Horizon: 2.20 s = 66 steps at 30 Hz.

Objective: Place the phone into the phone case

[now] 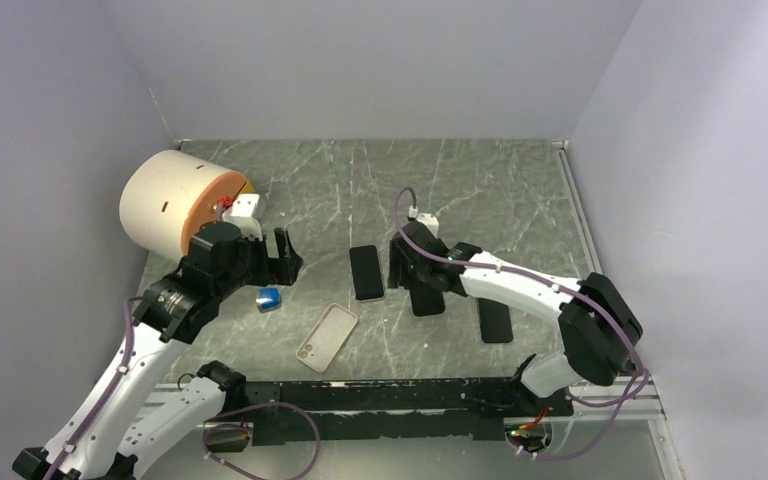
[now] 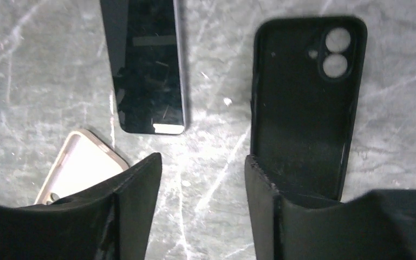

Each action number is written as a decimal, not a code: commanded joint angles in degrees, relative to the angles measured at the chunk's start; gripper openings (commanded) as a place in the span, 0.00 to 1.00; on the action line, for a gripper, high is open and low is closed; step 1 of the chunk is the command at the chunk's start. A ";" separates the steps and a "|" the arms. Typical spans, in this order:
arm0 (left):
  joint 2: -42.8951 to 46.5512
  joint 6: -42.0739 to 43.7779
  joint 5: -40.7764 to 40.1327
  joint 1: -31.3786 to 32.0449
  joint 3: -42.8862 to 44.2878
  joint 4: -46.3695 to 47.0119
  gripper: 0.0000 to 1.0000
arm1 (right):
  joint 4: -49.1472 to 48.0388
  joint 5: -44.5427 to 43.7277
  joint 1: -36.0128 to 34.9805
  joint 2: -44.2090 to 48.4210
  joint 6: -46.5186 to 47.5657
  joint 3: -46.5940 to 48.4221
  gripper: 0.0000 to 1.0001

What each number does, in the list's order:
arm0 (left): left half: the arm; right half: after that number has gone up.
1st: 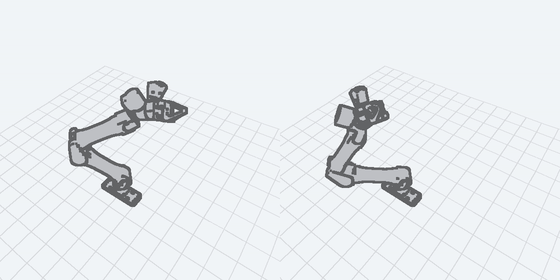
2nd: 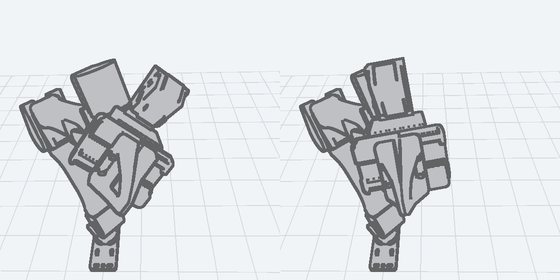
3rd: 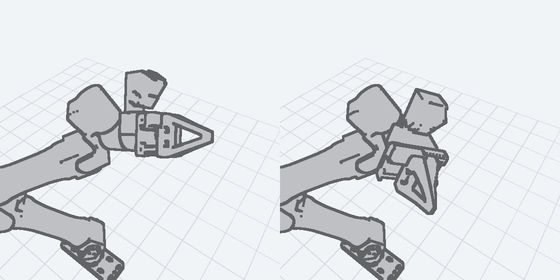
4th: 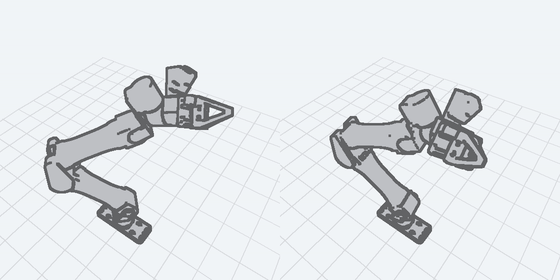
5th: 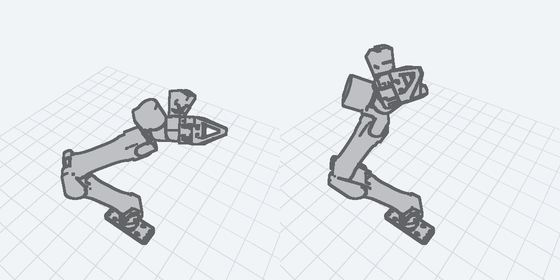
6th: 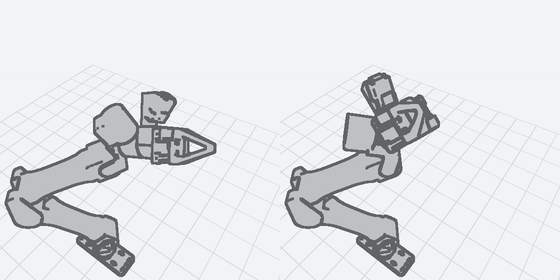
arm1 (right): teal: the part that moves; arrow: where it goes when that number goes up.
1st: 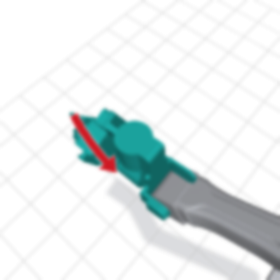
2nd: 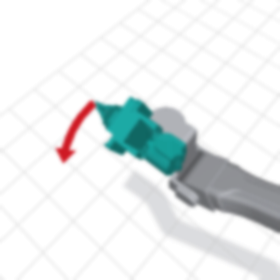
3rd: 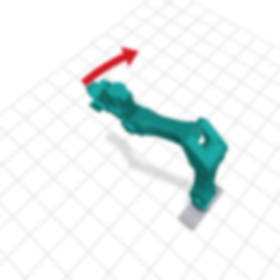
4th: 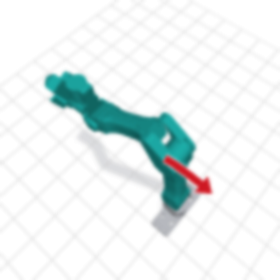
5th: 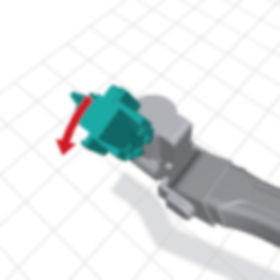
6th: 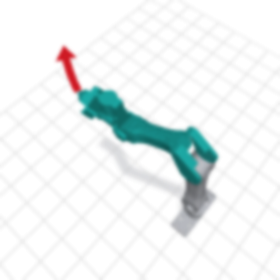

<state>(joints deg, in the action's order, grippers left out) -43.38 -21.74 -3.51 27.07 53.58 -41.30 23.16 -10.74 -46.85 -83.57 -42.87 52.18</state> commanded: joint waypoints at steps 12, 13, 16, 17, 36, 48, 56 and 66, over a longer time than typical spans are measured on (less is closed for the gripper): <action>10.90 -1.48 -12.17 -0.18 -0.37 0.64 0.94 | 3.16 -6.29 -3.90 -16.59 2.45 17.61 0.96; 10.94 -1.47 -12.43 -0.18 -0.47 0.73 0.94 | 3.27 -6.13 -4.09 -17.64 2.75 18.35 0.98; 10.82 -1.75 -12.48 -0.18 -0.46 0.82 0.94 | 3.28 -6.02 -4.42 -20.10 3.40 20.14 0.99; 10.71 -1.78 -12.61 -0.19 -0.37 0.71 0.94 | 3.03 -5.58 -4.46 -20.74 3.75 20.56 0.99; 10.20 -1.77 -11.91 -0.22 -0.20 0.29 0.94 | 3.62 -6.21 -4.96 -29.97 8.58 26.97 0.99; 10.59 -1.91 -12.14 -0.20 -0.41 0.27 0.94 | 2.96 -6.81 -4.99 -33.08 9.80 28.87 0.94; 10.43 -1.74 -11.87 -0.25 -0.41 0.36 0.94 | 2.53 -6.23 -5.01 -34.27 10.98 28.89 0.85; 10.42 -1.66 -11.78 -0.18 -0.41 0.31 0.94 | 2.47 -6.54 -4.96 -33.64 11.04 28.41 0.68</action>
<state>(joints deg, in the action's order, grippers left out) -32.86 -23.24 -15.31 27.07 52.97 -41.82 26.04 -16.91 -51.70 -116.38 -32.49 80.20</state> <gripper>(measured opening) 0.940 0.750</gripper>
